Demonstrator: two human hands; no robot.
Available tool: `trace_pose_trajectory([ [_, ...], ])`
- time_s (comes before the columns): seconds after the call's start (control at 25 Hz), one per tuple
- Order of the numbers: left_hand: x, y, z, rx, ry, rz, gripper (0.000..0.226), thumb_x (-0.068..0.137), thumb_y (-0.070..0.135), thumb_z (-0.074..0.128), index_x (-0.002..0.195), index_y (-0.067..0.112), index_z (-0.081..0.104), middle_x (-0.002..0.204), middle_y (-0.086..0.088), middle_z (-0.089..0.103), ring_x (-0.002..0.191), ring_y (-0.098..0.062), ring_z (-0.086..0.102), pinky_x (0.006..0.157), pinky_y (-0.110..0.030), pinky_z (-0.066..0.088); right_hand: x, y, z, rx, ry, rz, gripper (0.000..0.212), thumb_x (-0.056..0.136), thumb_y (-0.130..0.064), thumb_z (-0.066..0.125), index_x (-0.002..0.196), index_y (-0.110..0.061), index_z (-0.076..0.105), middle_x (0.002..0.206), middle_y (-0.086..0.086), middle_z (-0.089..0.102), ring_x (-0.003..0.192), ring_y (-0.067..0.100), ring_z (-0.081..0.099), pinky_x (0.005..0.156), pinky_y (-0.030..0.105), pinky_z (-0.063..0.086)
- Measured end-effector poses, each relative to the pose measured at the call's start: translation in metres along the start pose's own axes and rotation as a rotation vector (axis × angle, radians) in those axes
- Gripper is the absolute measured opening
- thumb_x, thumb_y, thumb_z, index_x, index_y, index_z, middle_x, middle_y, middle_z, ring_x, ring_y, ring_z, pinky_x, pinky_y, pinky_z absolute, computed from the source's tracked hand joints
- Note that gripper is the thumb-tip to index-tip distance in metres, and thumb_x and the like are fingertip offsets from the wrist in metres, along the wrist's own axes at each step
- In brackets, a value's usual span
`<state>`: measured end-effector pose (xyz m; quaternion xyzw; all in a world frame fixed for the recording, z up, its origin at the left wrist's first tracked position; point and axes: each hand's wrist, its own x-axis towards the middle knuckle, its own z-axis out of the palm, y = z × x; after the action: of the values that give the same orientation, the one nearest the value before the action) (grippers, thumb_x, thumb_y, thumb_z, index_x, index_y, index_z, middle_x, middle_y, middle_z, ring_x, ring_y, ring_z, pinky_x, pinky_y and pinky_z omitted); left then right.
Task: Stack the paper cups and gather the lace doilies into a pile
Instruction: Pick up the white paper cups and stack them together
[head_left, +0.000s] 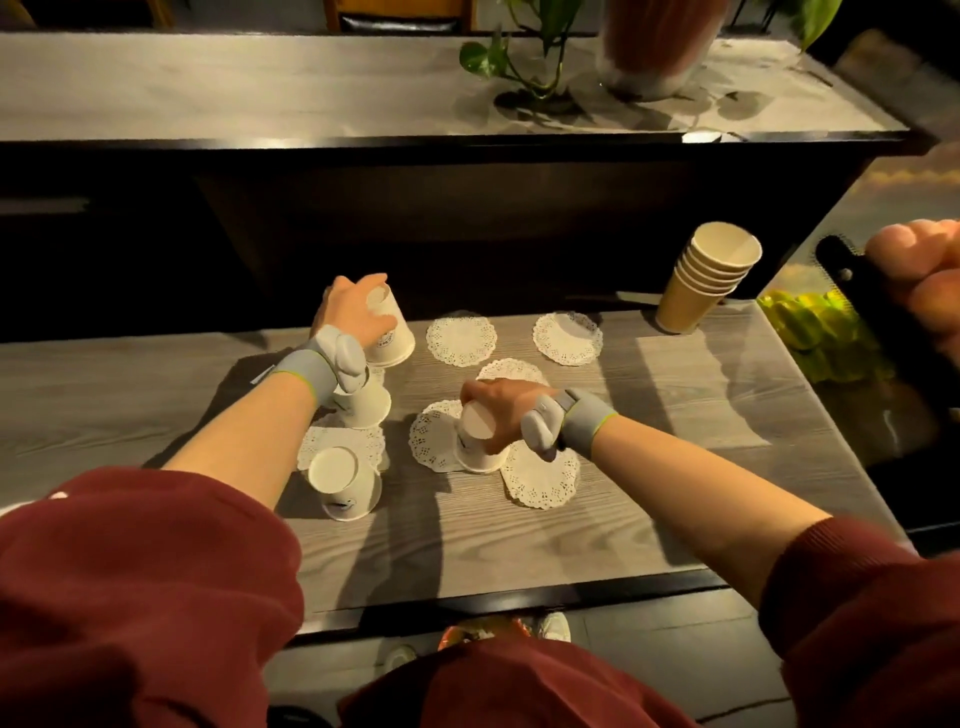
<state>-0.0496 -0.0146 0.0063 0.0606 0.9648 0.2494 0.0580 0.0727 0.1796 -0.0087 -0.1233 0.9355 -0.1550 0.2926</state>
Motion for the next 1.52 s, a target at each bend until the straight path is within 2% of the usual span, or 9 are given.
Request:
trace_pose_trajectory([
  [0.32, -0.035, -0.018, -0.027, -0.126, 0.034, 0.026, 0.064, 0.080, 0.014, 0.057, 0.140, 0.025, 0.040, 0.132, -0.016, 0.042, 0.125, -0.033, 0.041, 0.102, -0.041, 0.040, 0.026, -0.004, -0.003, -0.034, 0.028, 0.022, 0.068, 0.069, -0.026, 0.078, 0.125, -0.015, 0.040, 0.118, 0.011, 0.060, 0.101, 0.031, 0.059, 0.083, 0.043, 0.053],
  [0.52, -0.034, -0.017, -0.041, -0.221, 0.117, 0.019, 0.064, 0.082, 0.014, 0.058, 0.141, 0.026, 0.039, 0.131, -0.015, 0.044, 0.116, -0.029, 0.048, 0.083, -0.027, 0.036, 0.034, -0.012, -0.013, -0.016, -0.022, 0.072, 0.067, 0.071, -0.030, 0.077, 0.125, -0.014, 0.041, 0.117, 0.013, 0.064, 0.101, 0.031, 0.062, 0.082, 0.046, 0.056],
  [0.68, -0.034, -0.021, -0.054, -0.234, 0.149, 0.032, 0.063, 0.080, 0.014, 0.058, 0.139, 0.026, 0.042, 0.128, -0.015, 0.046, 0.115, -0.030, 0.049, 0.086, -0.030, 0.039, 0.040, -0.017, -0.019, -0.059, -0.036, 0.099, 0.072, 0.075, -0.032, 0.075, 0.132, -0.011, 0.037, 0.123, 0.013, 0.060, 0.109, 0.031, 0.058, 0.086, 0.040, 0.052],
  [0.88, -0.046, -0.029, -0.039, -0.199, 0.043, 0.062, 0.064, 0.077, 0.010, 0.061, 0.137, 0.026, 0.044, 0.124, -0.014, 0.046, 0.113, -0.029, 0.047, 0.086, -0.027, 0.037, 0.042, -0.019, -0.033, 0.047, 0.051, 0.171, 0.060, 0.082, -0.036, 0.064, 0.130, -0.008, 0.040, 0.123, 0.015, 0.059, 0.099, 0.029, 0.057, 0.077, 0.034, 0.046],
  [1.04, -0.045, -0.034, -0.010, -0.062, -0.179, 0.081, 0.067, 0.078, 0.011, 0.063, 0.140, 0.024, 0.041, 0.129, -0.014, 0.040, 0.122, -0.031, 0.041, 0.102, -0.032, 0.035, 0.042, -0.022, -0.056, 0.358, 0.238, 0.152, 0.051, 0.087, -0.028, 0.060, 0.127, 0.000, 0.046, 0.124, 0.025, 0.058, 0.110, 0.039, 0.058, 0.092, 0.045, 0.050],
  [1.24, -0.048, -0.055, 0.020, 0.026, -0.253, 0.029, 0.050, 0.088, 0.000, 0.049, 0.137, 0.002, 0.041, 0.134, -0.014, 0.047, 0.127, -0.029, 0.043, 0.103, -0.033, 0.037, 0.036, -0.057, -0.059, 0.496, 0.161, -0.060, 0.045, 0.087, -0.023, 0.062, 0.124, -0.002, 0.046, 0.103, 0.011, 0.057, 0.084, 0.019, 0.055, 0.059, 0.021, 0.045],
  [1.36, -0.044, -0.065, 0.016, -0.064, -0.244, 0.003, 0.033, 0.079, 0.027, 0.049, 0.109, 0.014, 0.051, 0.089, 0.010, 0.048, 0.104, -0.014, 0.044, 0.075, -0.024, 0.038, 0.036, -0.087, -0.047, 0.384, 0.135, -0.234, 0.048, 0.081, -0.024, 0.070, 0.120, -0.005, 0.049, 0.099, -0.004, 0.053, 0.090, 0.013, 0.051, 0.070, 0.012, 0.044],
  [1.44, -0.038, -0.069, 0.008, -0.103, -0.278, -0.030, 0.024, 0.070, 0.029, 0.052, 0.089, 0.014, 0.050, 0.085, 0.001, 0.047, 0.090, -0.016, 0.047, 0.065, -0.026, 0.035, 0.038, -0.100, -0.037, 0.349, 0.108, -0.336, 0.050, 0.079, -0.023, 0.073, 0.120, -0.007, 0.049, 0.105, -0.006, 0.050, 0.092, 0.008, 0.050, 0.070, -0.001, 0.037],
  [1.52, -0.036, -0.073, 0.004, -0.110, -0.275, -0.026, 0.018, 0.080, 0.019, 0.058, 0.093, 0.007, 0.059, 0.099, -0.012, 0.055, 0.098, -0.026, 0.053, 0.073, -0.031, 0.044, 0.039, -0.107, -0.029, 0.299, 0.097, -0.390, 0.054, 0.077, -0.024, 0.075, 0.121, -0.012, 0.046, 0.105, -0.009, 0.048, 0.087, 0.004, 0.049, 0.065, -0.004, 0.036],
])
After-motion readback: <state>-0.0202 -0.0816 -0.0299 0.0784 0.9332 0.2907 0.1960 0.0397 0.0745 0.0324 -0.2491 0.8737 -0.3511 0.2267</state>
